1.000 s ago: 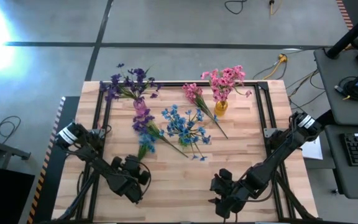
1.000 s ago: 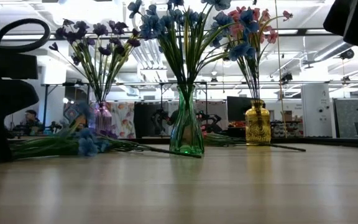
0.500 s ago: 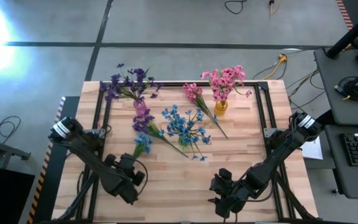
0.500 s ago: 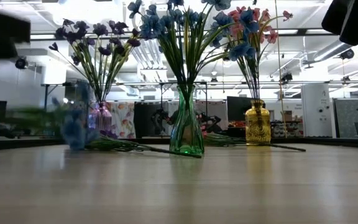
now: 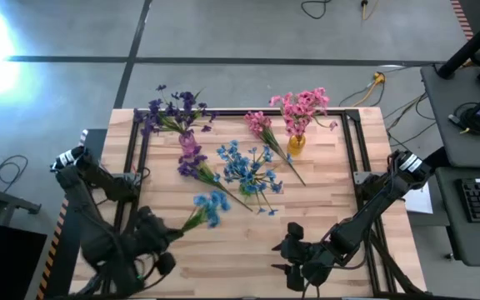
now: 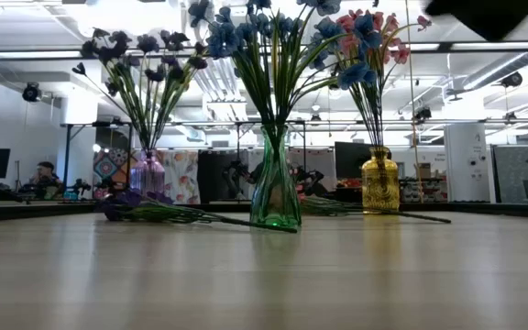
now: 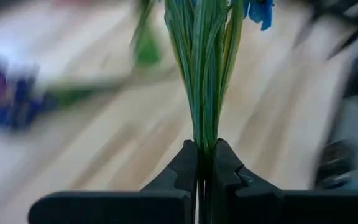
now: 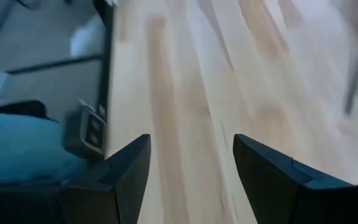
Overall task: Sort flowers into vase by color
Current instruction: Put the blue flowers into the green vase
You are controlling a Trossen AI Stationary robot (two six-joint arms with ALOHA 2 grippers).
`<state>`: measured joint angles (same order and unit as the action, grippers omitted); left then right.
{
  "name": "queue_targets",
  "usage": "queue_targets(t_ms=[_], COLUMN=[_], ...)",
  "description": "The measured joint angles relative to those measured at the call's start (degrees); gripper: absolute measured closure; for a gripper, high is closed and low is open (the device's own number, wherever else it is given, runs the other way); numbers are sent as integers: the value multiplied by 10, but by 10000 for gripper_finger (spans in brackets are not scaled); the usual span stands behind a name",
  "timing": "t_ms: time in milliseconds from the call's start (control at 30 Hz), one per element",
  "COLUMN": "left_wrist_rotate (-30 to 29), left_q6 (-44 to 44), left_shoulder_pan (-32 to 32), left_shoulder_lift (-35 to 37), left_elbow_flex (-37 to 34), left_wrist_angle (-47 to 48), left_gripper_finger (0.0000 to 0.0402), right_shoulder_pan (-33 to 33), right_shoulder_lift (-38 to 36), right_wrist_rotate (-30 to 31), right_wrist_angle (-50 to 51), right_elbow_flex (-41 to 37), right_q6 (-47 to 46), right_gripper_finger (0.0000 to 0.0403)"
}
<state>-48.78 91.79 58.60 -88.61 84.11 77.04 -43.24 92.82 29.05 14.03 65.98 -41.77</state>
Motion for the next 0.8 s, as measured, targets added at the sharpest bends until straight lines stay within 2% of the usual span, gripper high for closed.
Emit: queue_targets(t_ms=[167,267,400,500,667,800], left_wrist_rotate=[-186,-223,-226,-220,-159,-125], left_q6=[-173,-314,-474,-557,-719,-852], left_shoulder_pan=[37,38,24,13,-10,-36], left_shoulder_lift=[-2,-4,-5,-6,-6,-5], left_elbow_flex=[54,54,28,7,-25,-57], left_wrist_angle=[-43,-123,-228,-301,-466,-621], left_gripper_finger=[402,402,401,401,401,401], right_shoulder_pan=[1,4,14,26,47,58], right_shoulder_lift=[0,0,0,0,1,1], right_wrist_rotate=[71,121,126,126,124,51], right_wrist_angle=[-149,-265,-416,-484,-499,-503], right_elbow_flex=[0,0,0,0,0,0], right_q6=[143,261,400,447,454,447], right_gripper_finger=[181,181,181,181,181,181])
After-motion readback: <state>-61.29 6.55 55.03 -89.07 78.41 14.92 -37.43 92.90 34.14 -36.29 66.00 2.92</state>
